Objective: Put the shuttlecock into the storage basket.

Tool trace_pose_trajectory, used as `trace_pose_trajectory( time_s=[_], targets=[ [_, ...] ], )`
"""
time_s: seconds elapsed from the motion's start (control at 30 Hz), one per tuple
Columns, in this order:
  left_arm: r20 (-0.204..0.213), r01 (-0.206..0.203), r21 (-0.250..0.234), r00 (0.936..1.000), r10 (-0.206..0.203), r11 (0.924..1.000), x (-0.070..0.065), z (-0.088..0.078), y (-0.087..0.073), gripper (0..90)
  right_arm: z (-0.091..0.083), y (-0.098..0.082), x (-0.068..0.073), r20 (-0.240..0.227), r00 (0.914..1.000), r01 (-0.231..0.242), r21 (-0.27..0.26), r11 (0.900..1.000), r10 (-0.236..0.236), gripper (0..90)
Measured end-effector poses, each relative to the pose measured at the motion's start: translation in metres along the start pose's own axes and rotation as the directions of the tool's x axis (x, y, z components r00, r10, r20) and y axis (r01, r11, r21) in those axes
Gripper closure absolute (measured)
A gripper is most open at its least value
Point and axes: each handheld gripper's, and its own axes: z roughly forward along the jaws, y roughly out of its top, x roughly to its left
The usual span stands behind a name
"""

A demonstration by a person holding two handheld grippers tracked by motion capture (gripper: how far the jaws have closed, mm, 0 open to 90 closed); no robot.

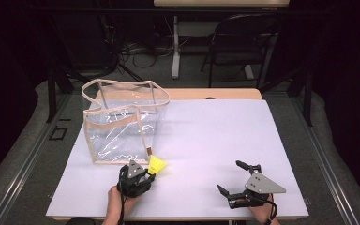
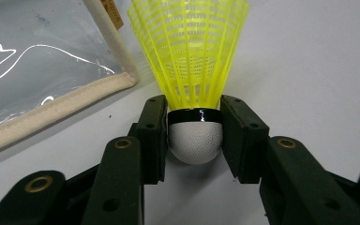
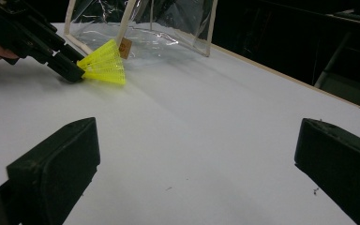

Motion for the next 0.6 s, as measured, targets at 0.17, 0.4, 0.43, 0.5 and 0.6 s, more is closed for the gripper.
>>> trace_pose_trajectory(
  time_s=[0.17, 0.4, 0.43, 0.5, 0.6],
  targets=[
    [-0.003, 0.008, -0.001, 1.0000, -0.008, 1.0000, 0.0000, -0.0002, -0.0001, 63.9, 0.0002, -0.0001, 0.0001, -0.002, 1.0000, 0.001, 0.003, 1.000, -0.001, 0.0],
    [0.011, 0.003, -0.004, 0.9999, -0.003, 1.0000, -0.0001, -0.0008, -0.0008, 64.5, 0.0003, -0.0002, 0.0001, -0.004, 1.0000, -0.001, 0.010, 1.000, 0.001, 0.0],
    [0.014, 0.002, -0.005, 0.9999, -0.002, 1.0000, -0.0004, -0.0010, -0.0009, 64.6, 0.0003, -0.0002, 0.0001, -0.003, 1.0000, -0.001, 0.010, 1.000, 0.001, 0.0],
    [0.020, -0.006, -0.006, 0.9998, 0.006, 1.0000, -0.0008, -0.0018, -0.0009, 64.6, 0.0002, -0.0003, 0.0000, -0.003, 1.0000, -0.001, 0.009, 1.000, 0.001, 0.0],
    [0.023, -0.008, -0.020, 0.9997, 0.008, 0.9998, -0.0010, -0.0025, -0.0010, 64.6, 0.0001, -0.0004, -0.0003, 0.001, 1.0000, -0.003, 0.010, 1.000, 0.002, 0.0]
  ],
)
